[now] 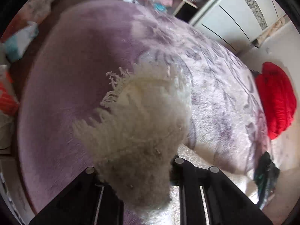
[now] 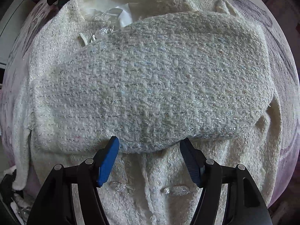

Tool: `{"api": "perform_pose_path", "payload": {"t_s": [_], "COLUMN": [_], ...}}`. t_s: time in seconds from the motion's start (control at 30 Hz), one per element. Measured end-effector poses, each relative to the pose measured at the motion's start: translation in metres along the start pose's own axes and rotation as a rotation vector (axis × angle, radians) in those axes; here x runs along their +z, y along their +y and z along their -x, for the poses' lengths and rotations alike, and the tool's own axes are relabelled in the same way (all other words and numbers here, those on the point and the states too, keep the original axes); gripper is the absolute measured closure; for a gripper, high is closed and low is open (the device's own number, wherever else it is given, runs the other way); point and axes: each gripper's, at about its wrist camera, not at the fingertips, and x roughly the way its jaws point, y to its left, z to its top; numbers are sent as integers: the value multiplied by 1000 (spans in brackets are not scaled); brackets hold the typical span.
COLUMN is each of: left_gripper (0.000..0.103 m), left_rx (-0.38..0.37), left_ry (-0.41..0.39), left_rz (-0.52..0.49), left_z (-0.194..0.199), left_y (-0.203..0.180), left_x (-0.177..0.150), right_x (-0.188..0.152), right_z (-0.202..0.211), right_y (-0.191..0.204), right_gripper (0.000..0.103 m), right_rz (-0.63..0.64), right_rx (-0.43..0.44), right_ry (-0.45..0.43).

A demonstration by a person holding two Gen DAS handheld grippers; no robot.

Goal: Fold large clothes

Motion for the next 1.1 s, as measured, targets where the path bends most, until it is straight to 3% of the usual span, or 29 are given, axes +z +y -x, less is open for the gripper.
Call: {"api": "perform_pose_path", "payload": {"t_s": [0.07,0.13,0.2,0.27,0.33,0.37,0.43,0.7,0.87,1.1], "left_gripper": [77,76,76,79,83,90,91,93,94,94], "left_rx": [-23,-33,-12,11,49,65,108,158,113,24], "left_ry": [92,135,118,94,58,38,-9,-154,-140,-91], "left_rz": [15,26,-8,-39,-93,-125,-206,-518,-667,-896], "left_z": [-21,-33,-30,-24,-15,-11,-1,44,61,89], "left_y": [7,13,10,4,-6,-11,-27,-104,-153,-224], "left_x": [3,1,-2,-6,-10,-13,-18,-42,-69,-160], "right_x": [6,29,40,42,36,38,39,29,44,59], "right_z": [-2,-23,-33,-38,-34,-37,-43,-36,-42,-34], "right_y": [5,56,87,123,146,163,185,231,211,183], "right_gripper": [34,34,27,20,20,20,20,20,20,20], "right_rz": [4,12,39,111,200,228,268,263,253,223], "right_rx": [-15,-48,-89,-200,-330,-373,-417,-361,-315,-245], "right_ry": [2,5,16,-3,-44,-58,-81,-98,-108,-136]}}
